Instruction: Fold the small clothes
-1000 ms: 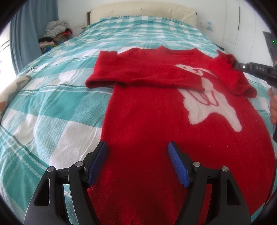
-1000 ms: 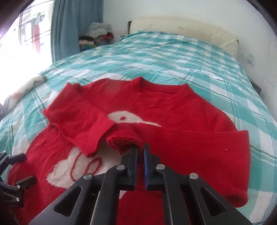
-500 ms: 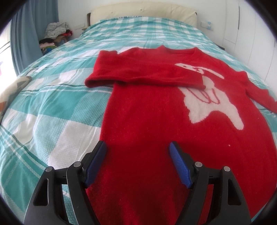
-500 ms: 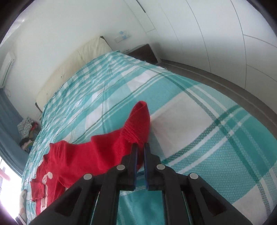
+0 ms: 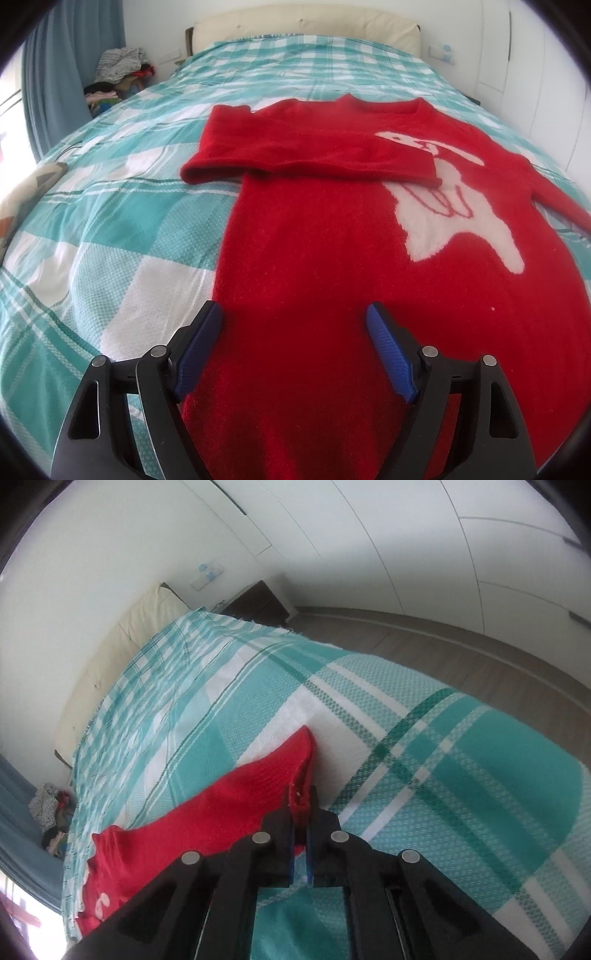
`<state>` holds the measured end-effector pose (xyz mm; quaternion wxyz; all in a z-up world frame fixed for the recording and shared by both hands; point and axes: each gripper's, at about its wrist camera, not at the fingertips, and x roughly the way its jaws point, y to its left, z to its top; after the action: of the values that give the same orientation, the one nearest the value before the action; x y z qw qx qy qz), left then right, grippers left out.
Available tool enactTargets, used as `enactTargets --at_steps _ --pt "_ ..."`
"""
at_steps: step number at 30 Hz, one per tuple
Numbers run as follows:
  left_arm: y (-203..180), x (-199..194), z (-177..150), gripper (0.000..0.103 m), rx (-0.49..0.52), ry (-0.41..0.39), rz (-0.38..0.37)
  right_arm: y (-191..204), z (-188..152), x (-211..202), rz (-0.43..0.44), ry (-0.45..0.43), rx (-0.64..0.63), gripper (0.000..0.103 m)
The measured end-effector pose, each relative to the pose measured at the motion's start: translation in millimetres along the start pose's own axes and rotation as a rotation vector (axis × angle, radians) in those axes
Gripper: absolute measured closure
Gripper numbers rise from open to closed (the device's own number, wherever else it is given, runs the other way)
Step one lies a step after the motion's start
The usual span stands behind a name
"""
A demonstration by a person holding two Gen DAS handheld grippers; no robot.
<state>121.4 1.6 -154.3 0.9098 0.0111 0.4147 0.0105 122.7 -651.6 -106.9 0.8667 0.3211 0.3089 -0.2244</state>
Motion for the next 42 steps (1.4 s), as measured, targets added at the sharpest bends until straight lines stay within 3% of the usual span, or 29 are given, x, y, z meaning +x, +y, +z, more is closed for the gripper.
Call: enactTargets --at_steps 4,10,12,13,14,15,18,20,23,24,27,29,30,32,33,35,37,39,42 --pt "1.6 2.0 0.3 0.014 -0.008 0.009 0.01 -14.9 -3.2 13.1 -0.095 0.054 -0.008 0.101" --pt "8.2 3.3 3.0 0.009 -0.032 0.05 -0.022 -16.5 -5.7 11.8 -0.102 0.05 -0.041 0.099" --pt "8.0 -4.9 8.3 0.009 -0.012 0.082 -0.015 -16.5 -5.8 3.1 -0.081 0.046 -0.038 0.086" --pt "8.5 -13.1 14.4 0.01 0.003 0.081 -0.02 -14.8 -5.3 -1.8 -0.087 0.04 -0.042 0.074" --pt "9.3 -24.7 23.1 0.01 0.017 0.049 -0.034 -15.3 -5.7 -10.0 -0.1 0.027 -0.045 0.06" --pt "9.3 -37.4 34.3 0.01 0.039 0.001 -0.043 -14.5 -5.2 -19.3 -0.129 0.002 -0.045 0.055" --pt "-8.4 -62.4 74.5 0.003 0.204 -0.134 -0.04 -10.0 -3.1 -53.6 -0.19 -0.098 -0.068 0.051" --pt "-32.8 -53.3 93.8 0.0 0.391 -0.153 -0.034 -2.0 -6.8 -76.9 -0.169 -0.164 -0.096 0.051" --pt "-67.3 -5.3 102.3 0.001 0.637 -0.055 -0.042 10.7 -20.0 -101.7 -0.107 -0.22 -0.124 0.047" --pt "-75.1 10.6 102.1 0.003 0.682 -0.03 -0.054 17.1 -24.3 -105.4 -0.088 -0.224 -0.134 0.046" --pt "-97.2 50.9 95.3 0.021 0.794 0.057 -0.079 34.4 -36.4 -108.8 -0.049 -0.221 -0.186 0.046" --pt "-108.2 64.3 93.0 0.025 0.831 0.053 -0.083 44.0 -42.7 -108.5 -0.046 -0.22 -0.232 0.046" --pt "-112.6 66.2 96.0 0.03 0.83 0.037 -0.091 48.8 -44.5 -107.1 -0.041 -0.22 -0.254 0.046" --pt "-115.7 69.9 105.6 0.062 0.784 0.048 -0.141 57.9 -46.6 -102.3 -0.035 -0.218 -0.288 0.046" --pt "-113.3 72.3 109.8 0.097 0.746 0.07 -0.161 60.2 -48.7 -101.9 -0.028 -0.212 -0.296 0.046" --pt "-100.9 70.2 117.8 0.098 0.654 0.054 -0.16 64.4 -50.3 -98.0 -0.011 -0.197 -0.301 0.046" --pt "-71.2 59.2 133.4 0.099 0.501 0.014 -0.177 67.2 -51.6 -96.1 -0.002 -0.191 -0.311 0.046" --pt "-21.1 46.9 152.7 0.099 0.305 -0.025 -0.179 68.8 -52.5 -96.4 0.004 -0.192 -0.319 0.046" --pt "77.6 29.0 171.2 0.099 -0.005 -0.073 -0.104 68.1 -53.0 -97.2 0.018 -0.193 -0.317 0.046"
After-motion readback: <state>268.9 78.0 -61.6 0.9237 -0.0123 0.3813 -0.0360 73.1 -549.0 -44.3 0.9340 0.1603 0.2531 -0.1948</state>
